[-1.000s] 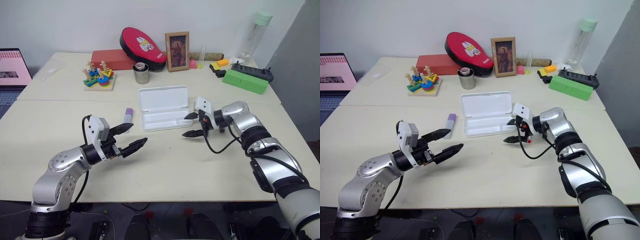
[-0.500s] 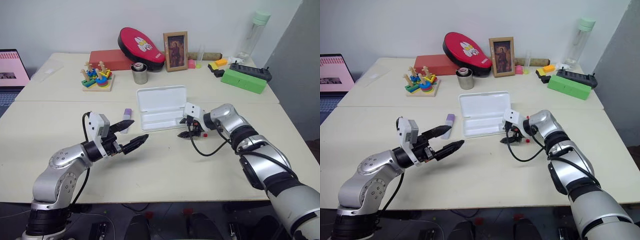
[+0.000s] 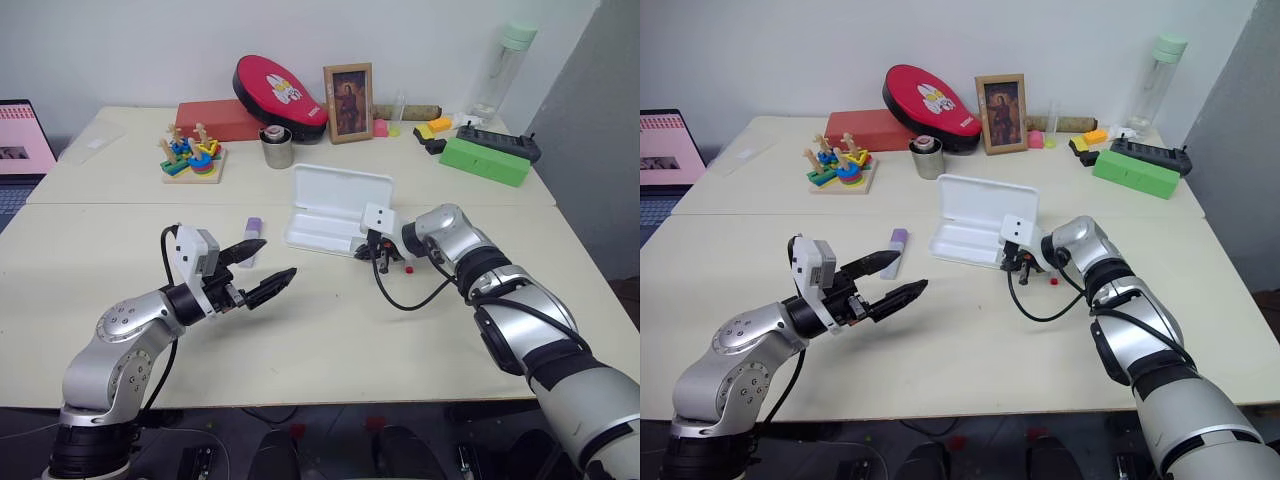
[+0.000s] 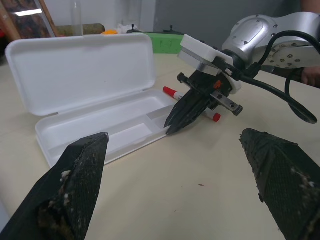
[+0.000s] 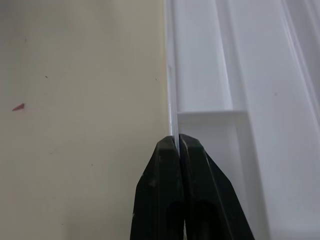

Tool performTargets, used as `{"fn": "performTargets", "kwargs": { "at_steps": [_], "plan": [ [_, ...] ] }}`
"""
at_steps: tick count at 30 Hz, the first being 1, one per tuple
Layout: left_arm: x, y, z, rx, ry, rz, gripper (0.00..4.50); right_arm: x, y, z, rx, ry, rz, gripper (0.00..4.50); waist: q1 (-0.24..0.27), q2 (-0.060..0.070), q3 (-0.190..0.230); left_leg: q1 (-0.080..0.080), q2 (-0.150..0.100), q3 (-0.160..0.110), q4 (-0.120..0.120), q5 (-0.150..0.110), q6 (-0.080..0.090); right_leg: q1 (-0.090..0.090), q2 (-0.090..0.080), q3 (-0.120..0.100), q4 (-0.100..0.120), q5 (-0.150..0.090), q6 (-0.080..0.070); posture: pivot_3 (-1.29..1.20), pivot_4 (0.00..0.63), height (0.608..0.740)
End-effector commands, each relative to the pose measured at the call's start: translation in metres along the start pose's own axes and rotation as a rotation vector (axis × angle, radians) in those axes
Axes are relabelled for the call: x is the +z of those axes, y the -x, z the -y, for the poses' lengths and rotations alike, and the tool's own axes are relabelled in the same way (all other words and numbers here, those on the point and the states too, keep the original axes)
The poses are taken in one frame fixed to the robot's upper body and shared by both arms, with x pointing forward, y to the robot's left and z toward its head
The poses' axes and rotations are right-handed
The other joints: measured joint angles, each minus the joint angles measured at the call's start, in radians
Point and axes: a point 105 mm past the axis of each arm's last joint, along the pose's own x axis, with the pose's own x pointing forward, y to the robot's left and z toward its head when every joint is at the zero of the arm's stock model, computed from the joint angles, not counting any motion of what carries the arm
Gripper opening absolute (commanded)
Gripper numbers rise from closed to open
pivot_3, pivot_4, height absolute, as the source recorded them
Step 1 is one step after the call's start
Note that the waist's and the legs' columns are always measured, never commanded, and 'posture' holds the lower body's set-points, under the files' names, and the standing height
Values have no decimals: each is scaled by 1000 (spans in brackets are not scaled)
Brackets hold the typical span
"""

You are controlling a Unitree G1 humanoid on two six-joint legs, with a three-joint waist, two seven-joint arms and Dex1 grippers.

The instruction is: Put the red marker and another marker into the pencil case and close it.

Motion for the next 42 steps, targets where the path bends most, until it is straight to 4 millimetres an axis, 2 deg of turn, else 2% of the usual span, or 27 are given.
{"fn": "performTargets", "kwargs": {
  "at_steps": [1,7,12,22,40,42],
  "plan": [
    [12,5,2,13,-42,35,4500,14,8,7,-11,53,42,34,-1,0,0,0,0,0,0,0,0,0,0,0,0,0,0,0,150,740],
    [11,21,1,51,-31,18,4500,25,17,-6,122,147,99,34,-5,1,0,0,0,0,0,0,0,0,0,0,-1,0,0,0,150,740],
    [8,36,4,75,-8,-16,4500,25,23,-20,202,200,119,34,-4,1,0,0,0,0,-1,0,0,0,0,0,-1,0,0,0,150,740],
    [5,53,11,71,10,-76,4500,18,20,-66,271,135,162,34,-2,0,0,0,0,0,-1,0,0,0,0,0,0,0,0,0,150,740],
    [6,50,11,49,18,-89,4500,14,21,-80,261,65,157,34,-1,0,0,0,0,0,-1,0,0,0,0,0,-1,0,0,0,150,740],
    [7,48,12,44,17,-87,4500,16,22,-80,260,58,171,431,-1,0,0,0,0,0,-1,0,0,0,0,0,-1,0,0,0,150,740]
  ]
}}
